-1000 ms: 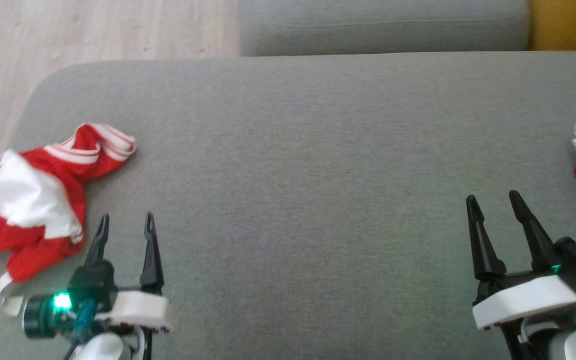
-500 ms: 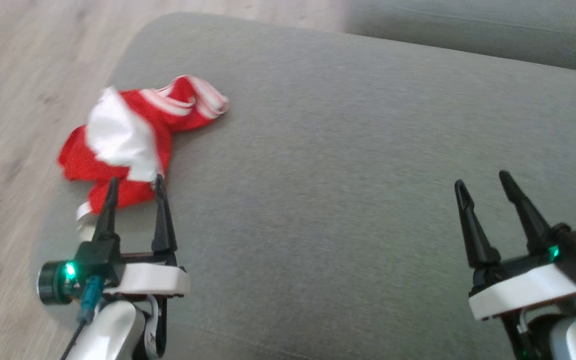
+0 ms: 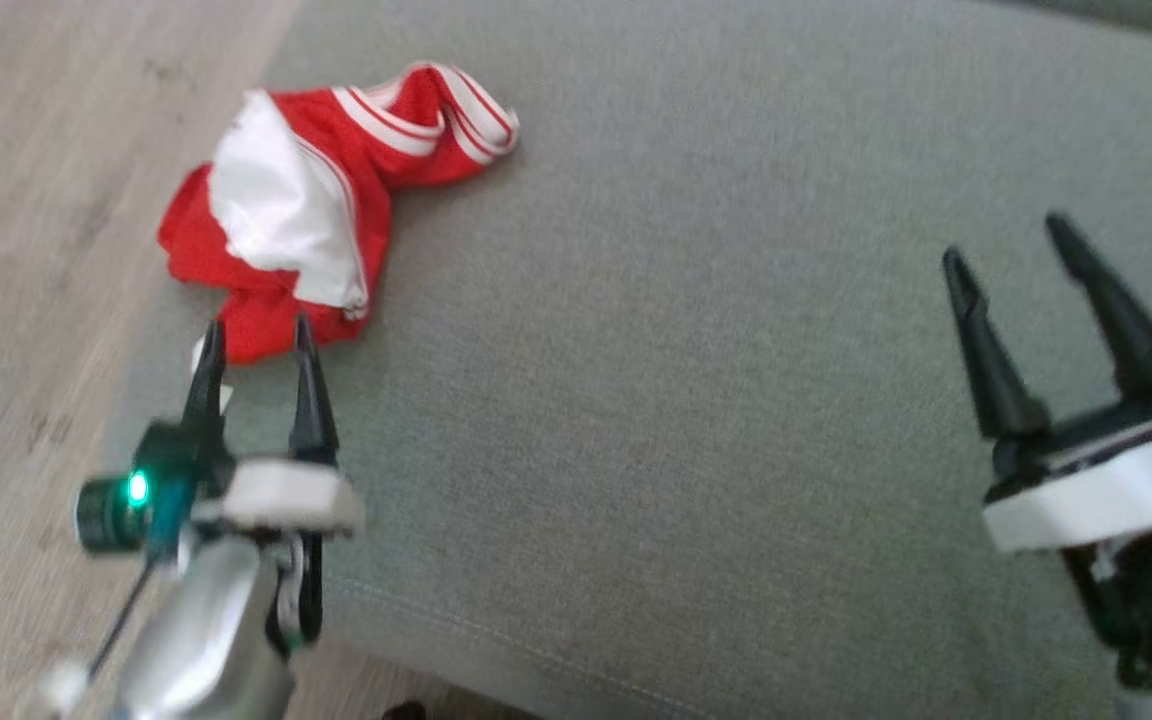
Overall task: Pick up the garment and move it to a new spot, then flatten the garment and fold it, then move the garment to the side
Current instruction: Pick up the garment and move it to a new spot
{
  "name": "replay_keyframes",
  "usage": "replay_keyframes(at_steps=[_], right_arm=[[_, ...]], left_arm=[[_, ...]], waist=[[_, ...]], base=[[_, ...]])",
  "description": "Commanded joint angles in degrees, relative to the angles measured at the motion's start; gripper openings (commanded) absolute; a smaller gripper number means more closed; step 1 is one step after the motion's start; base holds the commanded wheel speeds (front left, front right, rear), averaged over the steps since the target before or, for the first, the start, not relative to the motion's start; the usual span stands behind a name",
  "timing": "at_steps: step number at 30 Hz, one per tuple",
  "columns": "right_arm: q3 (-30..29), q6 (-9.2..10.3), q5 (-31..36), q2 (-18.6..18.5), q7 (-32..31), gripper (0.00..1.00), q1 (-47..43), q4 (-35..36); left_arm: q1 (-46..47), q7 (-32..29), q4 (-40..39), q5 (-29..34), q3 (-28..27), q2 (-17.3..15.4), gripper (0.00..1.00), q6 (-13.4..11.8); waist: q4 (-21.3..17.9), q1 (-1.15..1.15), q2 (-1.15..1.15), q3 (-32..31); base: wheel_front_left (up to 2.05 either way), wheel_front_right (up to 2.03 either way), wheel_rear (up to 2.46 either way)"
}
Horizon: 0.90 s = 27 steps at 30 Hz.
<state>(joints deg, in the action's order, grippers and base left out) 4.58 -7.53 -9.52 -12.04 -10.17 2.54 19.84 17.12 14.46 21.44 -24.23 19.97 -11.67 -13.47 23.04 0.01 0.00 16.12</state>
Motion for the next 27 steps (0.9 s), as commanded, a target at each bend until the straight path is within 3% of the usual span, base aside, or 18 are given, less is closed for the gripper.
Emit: replay_keyframes(at_steps=[1, 7, 14, 15, 16, 22, 27], right_arm=[[0.88, 0.04, -0.17, -1.46, -0.59, 1.00, 2.51, 2.70], [-0.48, 0.04, -1.32, -3.12, -2.02, 1.00, 3.53, 3.36], [-1.38, 0.04, -2.20, -3.20, -1.51, 1.00, 3.64, 2.15], [-1.47, 0.04, -2.22, -3.03, -1.26, 1.00, 3.60, 1.89], [-1.60, 0.04, -2.24, -2.80, -0.94, 1.00, 3.53, 1.64], [-0.26, 0.04, -1.72, -1.32, 1.30, 1.00, 3.10, -0.75], [2.48, 0.04, -1.22, 0.34, 3.63, 1.00, 3.48, -3.63]], left_arm=[[5.74, 0.52, 1.97, -0.16, -2.72, -0.61, 1.00, 0.79], [17.74, -2.43, 20.23, -1.79, -2.17, 1.72, 1.00, 4.30], [25.60, -8.72, 35.80, -4.61, -2.80, 1.72, 1.00, 8.06], [26.22, -8.21, 36.74, -4.70, -2.86, 1.50, 0.32, 8.53], [26.71, -7.07, 37.38, -4.74, -2.98, 1.26, 0.00, 8.86], [26.09, -0.87, 38.03, -6.36, -5.50, -0.33, 0.00, 9.84], [21.89, 0.41, 32.98, -6.06, -7.86, -3.52, 0.00, 8.20]], waist=[[-0.77, -0.01, 0.00, 3.86], [-1.98, -0.01, 0.00, 7.84], [-4.11, -0.01, 0.00, 7.90], [-4.41, -0.01, 0.00, 7.56], [-4.65, -0.01, 0.00, 7.12], [-7.21, -0.01, 0.00, 1.99], [-10.54, -0.01, 0.00, -2.97]], base=[[0.00, 0.00, 0.00], [0.00, 0.00, 0.00], [0.00, 0.00, 0.00], [0.00, 0.00, 0.00], [0.00, 0.00, 0.00], [0.00, 0.00, 0.00], [0.00, 0.00, 0.00]])
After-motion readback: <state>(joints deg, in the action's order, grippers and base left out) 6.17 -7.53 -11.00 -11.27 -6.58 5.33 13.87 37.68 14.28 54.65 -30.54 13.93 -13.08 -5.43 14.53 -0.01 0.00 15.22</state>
